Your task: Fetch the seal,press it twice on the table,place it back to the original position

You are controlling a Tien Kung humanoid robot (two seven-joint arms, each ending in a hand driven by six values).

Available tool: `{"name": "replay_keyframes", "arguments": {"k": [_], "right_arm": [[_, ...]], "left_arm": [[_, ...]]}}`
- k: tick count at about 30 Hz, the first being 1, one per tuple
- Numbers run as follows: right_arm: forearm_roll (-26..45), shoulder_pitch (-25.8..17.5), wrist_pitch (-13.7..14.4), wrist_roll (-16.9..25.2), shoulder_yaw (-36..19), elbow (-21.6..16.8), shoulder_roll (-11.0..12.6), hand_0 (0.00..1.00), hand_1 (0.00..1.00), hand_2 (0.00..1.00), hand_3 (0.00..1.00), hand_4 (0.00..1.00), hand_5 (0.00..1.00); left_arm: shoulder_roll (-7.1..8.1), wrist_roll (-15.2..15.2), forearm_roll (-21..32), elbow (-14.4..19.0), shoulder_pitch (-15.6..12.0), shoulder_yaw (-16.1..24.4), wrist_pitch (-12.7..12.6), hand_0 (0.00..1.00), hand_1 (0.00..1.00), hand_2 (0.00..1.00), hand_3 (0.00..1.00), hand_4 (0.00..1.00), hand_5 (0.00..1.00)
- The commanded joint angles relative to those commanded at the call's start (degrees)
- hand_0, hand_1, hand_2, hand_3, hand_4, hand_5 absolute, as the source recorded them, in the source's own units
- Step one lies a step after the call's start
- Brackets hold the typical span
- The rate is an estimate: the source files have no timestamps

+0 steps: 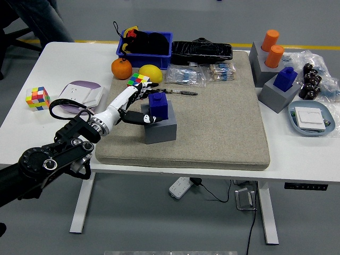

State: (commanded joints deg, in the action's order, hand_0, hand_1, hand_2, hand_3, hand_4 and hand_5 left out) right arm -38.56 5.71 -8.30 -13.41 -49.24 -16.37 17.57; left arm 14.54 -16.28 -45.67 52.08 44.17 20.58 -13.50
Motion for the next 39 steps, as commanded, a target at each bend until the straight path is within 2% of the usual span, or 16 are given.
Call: {"name": "replay_keyframes", "arguments": {"k": [15,16,21,22,28,29,34,35,39], "right_arm": [[0.08,-0.06,-0.03,0.01,-0.13,-0.01,-0.1,0.862,0.774,0.731,0.742,0.796,0.572],[0.08,-0.07,-0.03,0.0,-0.15,0.01,-0.11,0.862,0.774,0.731,0.742,0.796,0.571],[0.1,-0.11,-0.07,-0.05,-0.2,0.07,-0.12,0.862,0.774,0.731,0.742,0.796,0.571],[0.12,-0.11,-0.09,-0.06,-0.16,0.06,-0.11,0.863,0.774,0.731,0.742,0.795,0.57],[0.15,-0.08,-0.08,-0.02,-0.15,0.01,-0.17,0.863,0.774,0.731,0.742,0.795,0.57],[0.16,-0.08,-0.08,-0.02,-0.14,0.01,-0.17,0.862,0.774,0.729,0.742,0.795,0.569],[0.2,-0.15,-0.08,-0.01,-0.09,0.04,-0.18,0.862,0.774,0.729,0.742,0.795,0.569],[0.22,-0.15,-0.09,-0.01,-0.04,0.04,-0.17,0.863,0.772,0.729,0.742,0.796,0.569],[0.19,-0.11,-0.09,-0.02,-0.16,0.06,-0.2,0.863,0.772,0.729,0.742,0.796,0.569]], "left_arm": [[-0.54,-0.05,0.25,-0.32,-0.14,-0.34,-0.14,0.823,0.768,0.704,0.849,0.87,0.002],[-0.57,-0.05,0.24,-0.33,-0.14,-0.36,-0.22,0.796,0.717,0.65,0.832,0.828,0.002],[-0.73,-0.04,0.21,-0.48,-0.16,-0.48,-0.43,0.796,0.717,0.65,0.832,0.828,0.002],[-0.76,-0.07,0.24,-0.52,-0.16,-0.5,-0.51,0.786,0.641,0.617,0.829,0.812,0.002],[-0.99,-0.42,0.12,-0.75,-0.1,-0.75,-1.63,0.786,0.641,0.617,0.829,0.812,0.002],[-1.03,-0.52,0.11,-0.77,-0.1,-0.79,-1.89,0.772,0.587,0.538,0.787,0.774,0.002],[-1.19,-1.02,0.11,-0.93,-0.12,-0.9,-3.04,0.772,0.587,0.538,0.787,0.774,0.002],[-1.2,-1.13,0.22,-0.95,-0.11,-0.88,-3.16,0.726,0.535,0.475,0.739,0.689,0.002],[-1.17,-1.44,0.54,-0.9,-0.02,-0.73,-3.27,0.726,0.535,0.475,0.739,0.689,0.002]]}}
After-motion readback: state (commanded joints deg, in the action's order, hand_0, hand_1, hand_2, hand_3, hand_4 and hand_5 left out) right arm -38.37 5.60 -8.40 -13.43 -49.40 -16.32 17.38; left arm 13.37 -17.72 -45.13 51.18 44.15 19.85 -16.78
